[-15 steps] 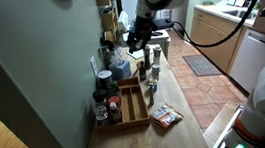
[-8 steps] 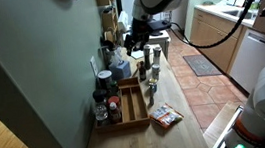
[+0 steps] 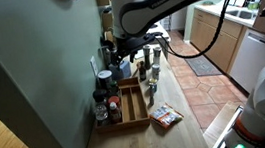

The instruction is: Take the spice bottle off of the spice tray

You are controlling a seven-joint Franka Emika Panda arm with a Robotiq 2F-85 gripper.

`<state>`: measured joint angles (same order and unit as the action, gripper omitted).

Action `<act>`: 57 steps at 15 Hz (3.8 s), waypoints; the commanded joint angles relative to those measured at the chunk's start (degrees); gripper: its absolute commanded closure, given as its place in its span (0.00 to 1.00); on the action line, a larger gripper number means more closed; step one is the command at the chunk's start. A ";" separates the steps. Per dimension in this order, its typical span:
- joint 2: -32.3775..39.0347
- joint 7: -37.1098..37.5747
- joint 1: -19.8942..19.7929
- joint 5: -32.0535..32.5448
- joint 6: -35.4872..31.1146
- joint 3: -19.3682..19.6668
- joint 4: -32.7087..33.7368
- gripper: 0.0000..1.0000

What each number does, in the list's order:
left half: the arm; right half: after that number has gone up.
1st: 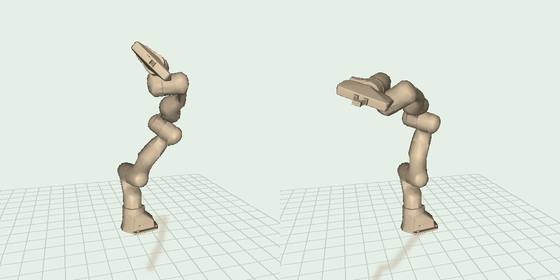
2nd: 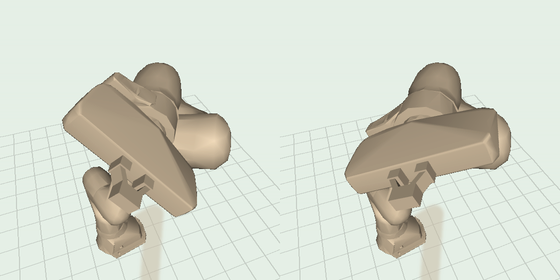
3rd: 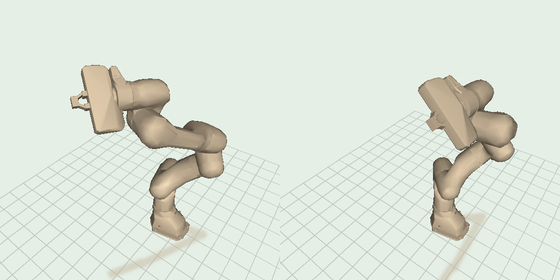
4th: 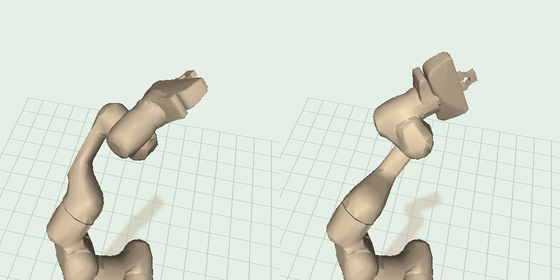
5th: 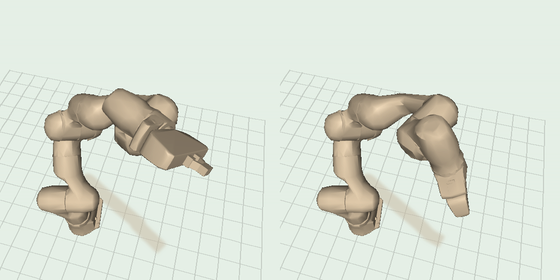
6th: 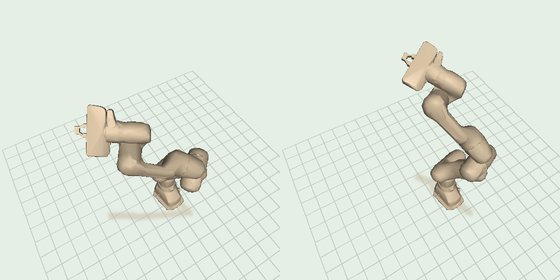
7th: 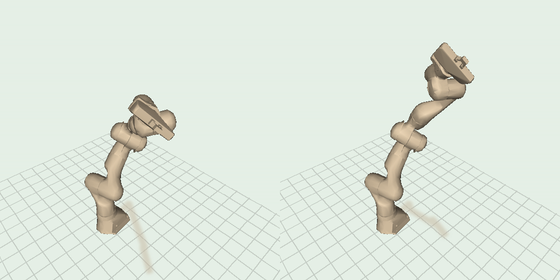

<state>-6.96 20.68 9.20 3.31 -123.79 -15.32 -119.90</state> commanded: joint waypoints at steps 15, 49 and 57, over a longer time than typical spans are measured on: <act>9.23 5.20 2.06 2.10 -0.91 0.17 3.98 0.00; 26.35 21.19 10.04 8.87 -15.81 10.08 11.26 0.32; 26.68 20.02 10.26 7.97 -15.38 9.89 11.47 0.78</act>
<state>19.09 40.10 18.62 10.56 -139.55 -6.02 -109.31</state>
